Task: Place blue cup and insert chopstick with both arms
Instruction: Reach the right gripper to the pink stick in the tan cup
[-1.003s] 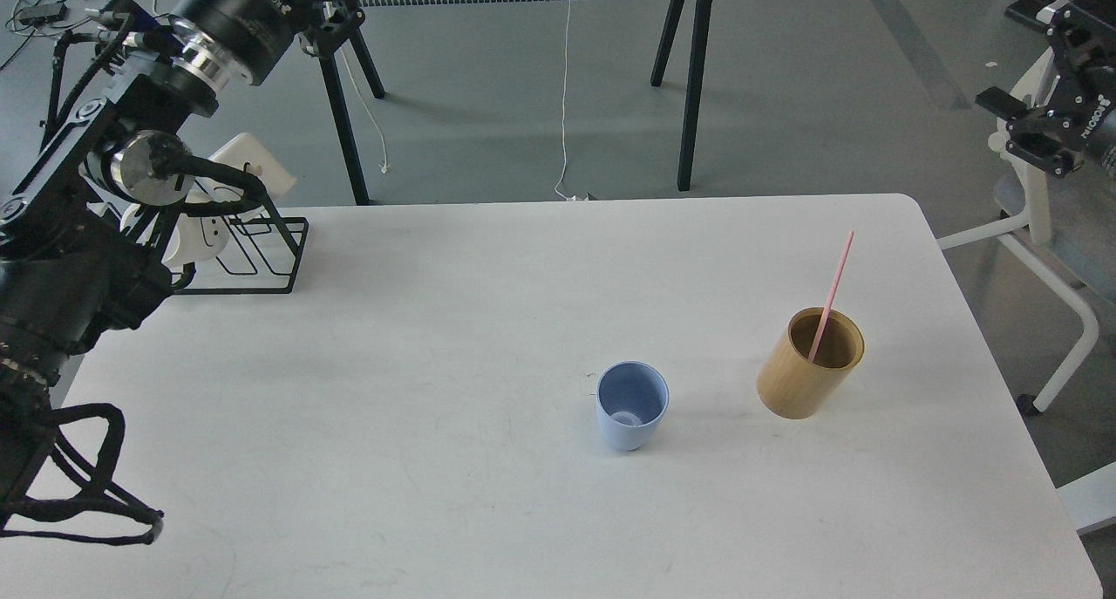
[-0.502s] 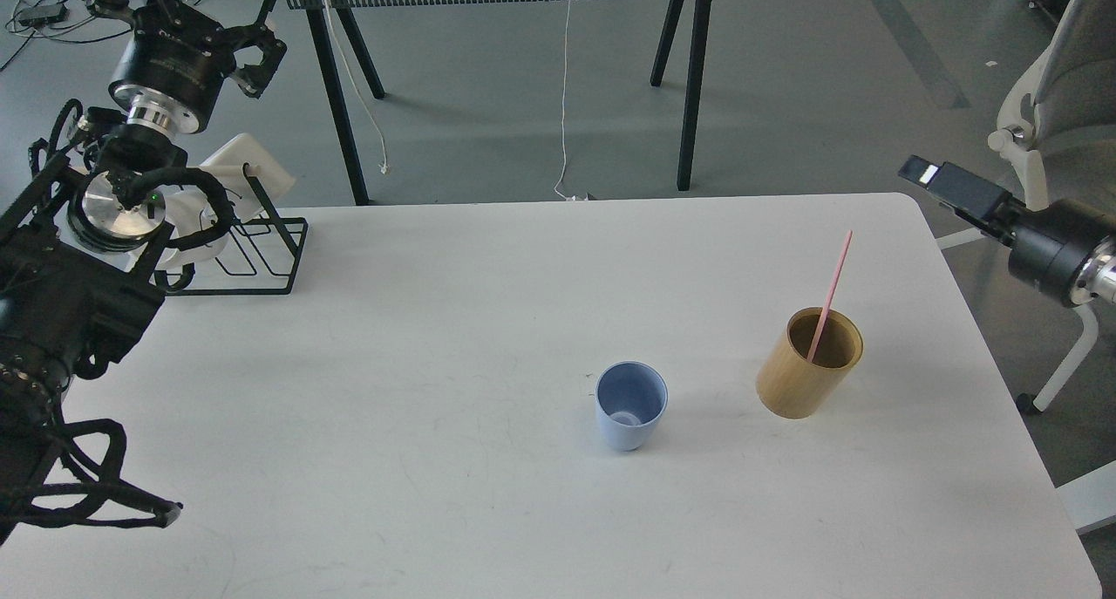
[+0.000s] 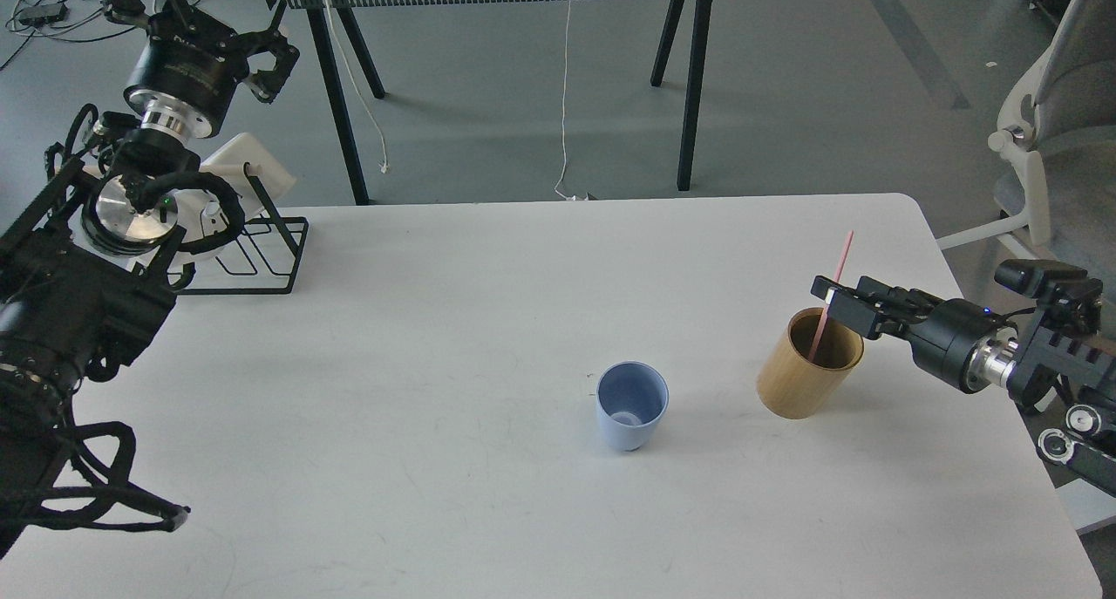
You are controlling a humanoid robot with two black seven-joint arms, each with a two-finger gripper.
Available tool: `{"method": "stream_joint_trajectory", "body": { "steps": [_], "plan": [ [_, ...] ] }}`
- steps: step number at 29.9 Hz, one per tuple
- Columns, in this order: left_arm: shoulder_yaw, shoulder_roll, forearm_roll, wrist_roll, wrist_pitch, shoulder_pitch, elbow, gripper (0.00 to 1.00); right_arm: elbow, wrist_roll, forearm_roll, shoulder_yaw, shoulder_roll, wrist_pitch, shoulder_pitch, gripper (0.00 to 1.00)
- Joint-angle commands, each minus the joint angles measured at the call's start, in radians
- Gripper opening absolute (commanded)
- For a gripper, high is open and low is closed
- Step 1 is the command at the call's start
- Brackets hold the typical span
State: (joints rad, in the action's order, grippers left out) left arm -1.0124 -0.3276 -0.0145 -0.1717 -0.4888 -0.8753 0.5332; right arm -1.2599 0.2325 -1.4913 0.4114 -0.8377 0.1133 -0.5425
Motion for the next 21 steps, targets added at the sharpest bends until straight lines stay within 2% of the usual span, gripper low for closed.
{"method": "stream_joint_trajectory", "body": {
  "steps": [1,5,12,21],
  "plan": [
    [0.0,-0.004,-0.001,0.003,0.0,0.015,-0.001,1.0,0.014,-0.05,-0.033,-0.005,0.012,0.0,0.001,0.53],
    [0.0,-0.004,-0.002,0.003,0.0,0.015,-0.001,1.0,0.011,-0.05,-0.033,-0.005,0.015,0.0,0.003,0.35],
    [0.002,-0.002,-0.002,0.004,0.0,0.015,0.001,1.0,0.008,-0.05,-0.035,-0.005,0.015,0.0,-0.005,0.29],
    [0.002,-0.013,-0.007,0.006,0.0,0.018,0.001,1.0,-0.003,-0.05,-0.035,-0.005,0.015,-0.001,-0.007,0.04]
  ]
}}
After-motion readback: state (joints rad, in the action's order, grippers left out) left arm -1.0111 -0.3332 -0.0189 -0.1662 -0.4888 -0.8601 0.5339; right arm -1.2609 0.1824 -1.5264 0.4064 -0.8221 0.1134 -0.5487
